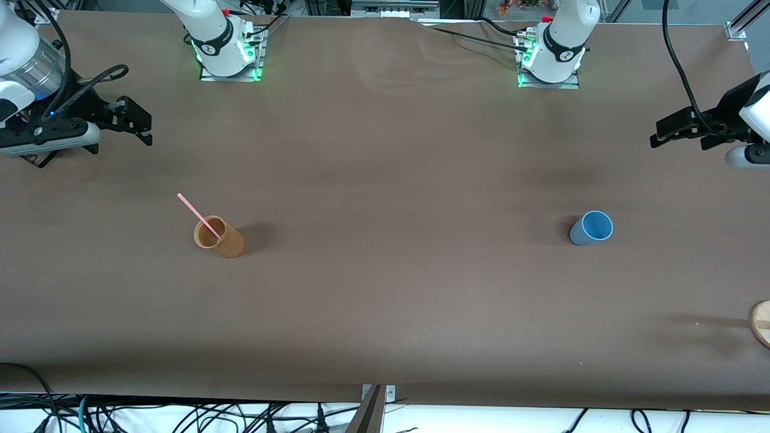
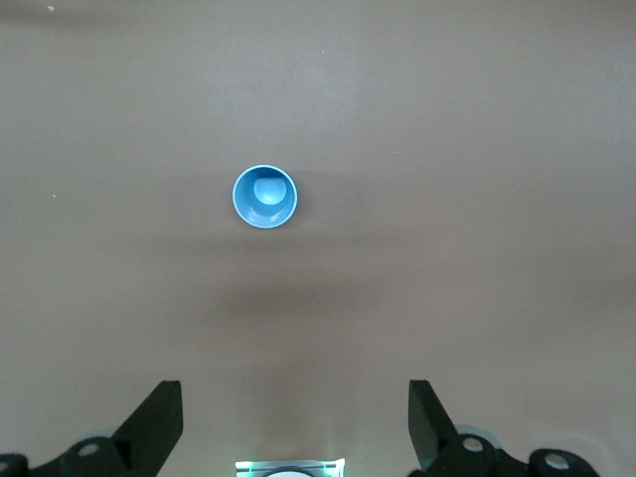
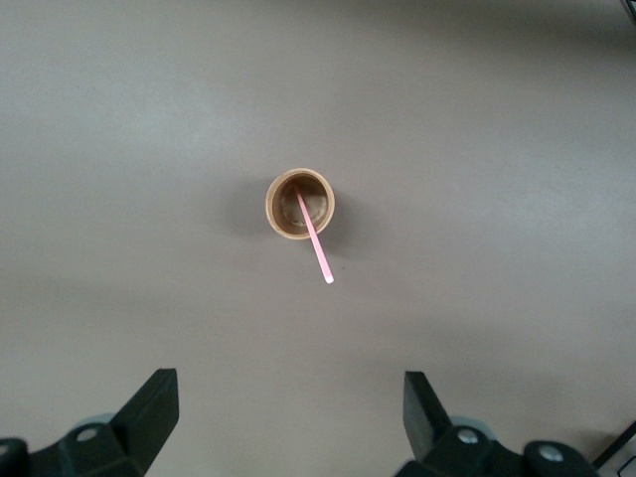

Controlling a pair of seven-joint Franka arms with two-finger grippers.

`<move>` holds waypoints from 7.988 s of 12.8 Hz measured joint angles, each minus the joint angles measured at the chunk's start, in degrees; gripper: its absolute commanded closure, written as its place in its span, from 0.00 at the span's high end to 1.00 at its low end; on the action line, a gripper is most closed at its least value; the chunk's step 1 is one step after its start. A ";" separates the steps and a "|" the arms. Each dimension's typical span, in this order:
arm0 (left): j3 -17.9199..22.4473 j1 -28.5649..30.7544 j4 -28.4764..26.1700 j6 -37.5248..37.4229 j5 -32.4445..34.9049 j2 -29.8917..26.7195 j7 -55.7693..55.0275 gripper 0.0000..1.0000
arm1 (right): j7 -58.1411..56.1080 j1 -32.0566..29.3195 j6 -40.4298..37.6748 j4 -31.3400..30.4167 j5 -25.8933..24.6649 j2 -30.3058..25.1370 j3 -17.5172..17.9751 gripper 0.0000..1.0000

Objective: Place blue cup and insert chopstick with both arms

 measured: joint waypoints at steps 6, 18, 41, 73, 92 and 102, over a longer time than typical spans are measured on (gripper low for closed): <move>0.00 -0.03 0.00 0.01 0.00 0.00 0.35 1.00 | -1.29 0.00 -0.19 -0.48 0.00 0.00 -0.06 1.00; 0.15 0.00 0.00 0.01 0.00 0.36 0.36 1.00 | -1.80 -0.01 -0.35 -1.35 0.00 0.04 -0.40 1.00; -0.14 -0.97 -3.70 13.81 0.02 15.50 0.52 1.00 | -6.22 0.01 2.54 -6.28 0.60 0.41 -0.36 1.00; -0.75 -1.83 -24.56 40.08 0.17 18.87 0.75 1.00 | -28.20 -0.60 16.63 -4.26 -3.20 27.44 0.92 0.00; -9.21 -3.31 -20.18 41.97 0.06 19.21 -19.26 0.00 | -28.20 -0.47 -31.24 31.83 -6.83 26.47 1.72 0.00; -13.10 -29.22 5.37 40.64 0.14 38.48 -72.04 0.00 | -2.55 2.10 -30.41 35.84 -1.83 30.57 14.82 0.00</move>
